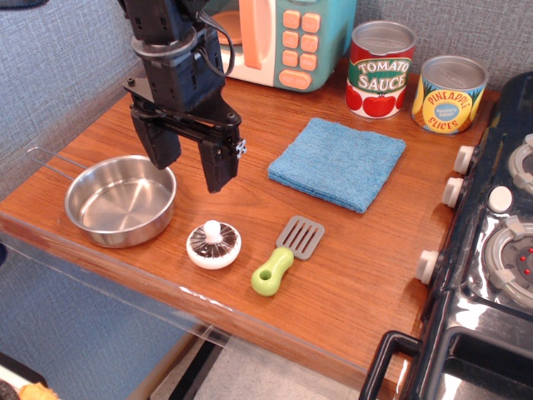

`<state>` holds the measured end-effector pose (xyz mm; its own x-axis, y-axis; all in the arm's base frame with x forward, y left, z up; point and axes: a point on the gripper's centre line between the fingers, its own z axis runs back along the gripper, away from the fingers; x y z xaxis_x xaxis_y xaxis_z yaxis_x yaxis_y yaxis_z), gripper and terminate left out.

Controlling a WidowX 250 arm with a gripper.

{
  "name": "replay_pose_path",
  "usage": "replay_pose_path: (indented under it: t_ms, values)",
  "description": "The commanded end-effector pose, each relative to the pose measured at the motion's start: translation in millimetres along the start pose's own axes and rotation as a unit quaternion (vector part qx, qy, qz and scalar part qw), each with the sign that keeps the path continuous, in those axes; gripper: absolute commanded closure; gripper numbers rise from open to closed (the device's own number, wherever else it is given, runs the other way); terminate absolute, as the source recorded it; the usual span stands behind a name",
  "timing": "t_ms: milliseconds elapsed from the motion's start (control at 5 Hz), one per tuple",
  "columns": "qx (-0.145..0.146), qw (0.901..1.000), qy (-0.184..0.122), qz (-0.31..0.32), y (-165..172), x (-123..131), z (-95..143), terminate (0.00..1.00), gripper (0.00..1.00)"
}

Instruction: Move the cloth to the far left parallel from where it is

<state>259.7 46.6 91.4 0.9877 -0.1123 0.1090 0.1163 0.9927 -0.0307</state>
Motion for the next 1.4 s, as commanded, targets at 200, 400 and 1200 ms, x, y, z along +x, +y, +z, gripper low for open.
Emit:
replay_pose_path:
  t_ms: [200,400,1200]
  values:
    - [0.011,0.9998,-0.009,-0.013,-11.0,34.0,-10.0,0.00,0.00]
    - [0.016,0.9999,-0.004,-0.001,-21.6,66.3,-27.1,0.00,0.00]
    - [-0.002,0.9993,-0.027,0.026,-51.0,154.9,-75.1,0.00,0.00]
